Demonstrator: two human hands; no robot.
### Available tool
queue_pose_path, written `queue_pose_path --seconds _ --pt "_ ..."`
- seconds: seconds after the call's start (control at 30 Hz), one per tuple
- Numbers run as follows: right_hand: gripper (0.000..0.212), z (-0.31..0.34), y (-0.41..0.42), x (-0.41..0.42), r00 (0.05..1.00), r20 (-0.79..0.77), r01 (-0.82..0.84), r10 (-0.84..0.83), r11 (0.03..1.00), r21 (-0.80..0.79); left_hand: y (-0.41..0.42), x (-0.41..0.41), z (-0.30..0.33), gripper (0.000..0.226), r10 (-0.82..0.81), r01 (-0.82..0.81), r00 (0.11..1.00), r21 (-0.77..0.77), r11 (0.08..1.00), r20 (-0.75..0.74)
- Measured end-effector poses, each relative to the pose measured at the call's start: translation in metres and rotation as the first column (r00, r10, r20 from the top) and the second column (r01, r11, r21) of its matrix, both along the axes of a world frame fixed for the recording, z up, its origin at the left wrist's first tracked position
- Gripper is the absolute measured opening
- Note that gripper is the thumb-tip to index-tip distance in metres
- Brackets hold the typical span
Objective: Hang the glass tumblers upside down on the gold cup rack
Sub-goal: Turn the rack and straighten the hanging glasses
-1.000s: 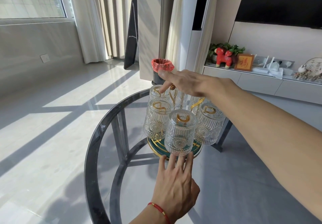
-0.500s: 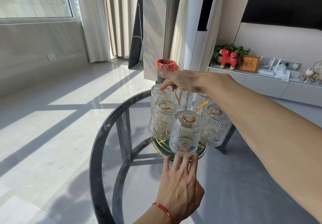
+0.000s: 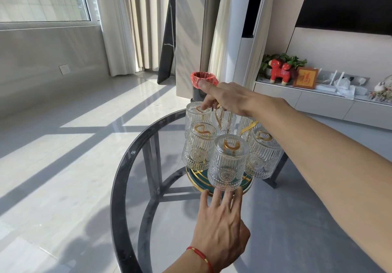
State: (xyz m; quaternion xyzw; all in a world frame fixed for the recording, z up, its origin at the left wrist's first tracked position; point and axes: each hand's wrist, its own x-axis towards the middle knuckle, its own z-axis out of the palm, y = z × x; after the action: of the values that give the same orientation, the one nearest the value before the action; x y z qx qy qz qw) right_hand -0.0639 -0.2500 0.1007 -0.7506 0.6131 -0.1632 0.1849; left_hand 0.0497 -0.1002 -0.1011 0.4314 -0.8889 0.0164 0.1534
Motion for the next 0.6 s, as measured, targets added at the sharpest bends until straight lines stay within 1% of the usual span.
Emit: queue_pose_path --seconds 0.2,0.43,0.6 --pt "0.090 0.0004 0.0003 0.0002 0.999 -0.047 0.008 -0.007 0.999 0.038 0.0012 0.0001 0.0005 0.072 0.009 -0.009 1.000 0.002 1.000 0.005" --pt "0.091 -0.0002 -0.0004 0.0015 0.995 -0.095 0.002 0.000 1.000 0.023 0.0012 -0.0004 0.0005 0.072 0.013 -0.013 1.000 0.004 1.000 0.006" --pt "0.091 -0.0024 -0.0001 0.0010 0.997 -0.072 -0.022 0.024 0.999 0.025 0.0009 -0.0007 -0.0016 0.071 0.006 -0.006 1.000 -0.008 1.000 -0.003"
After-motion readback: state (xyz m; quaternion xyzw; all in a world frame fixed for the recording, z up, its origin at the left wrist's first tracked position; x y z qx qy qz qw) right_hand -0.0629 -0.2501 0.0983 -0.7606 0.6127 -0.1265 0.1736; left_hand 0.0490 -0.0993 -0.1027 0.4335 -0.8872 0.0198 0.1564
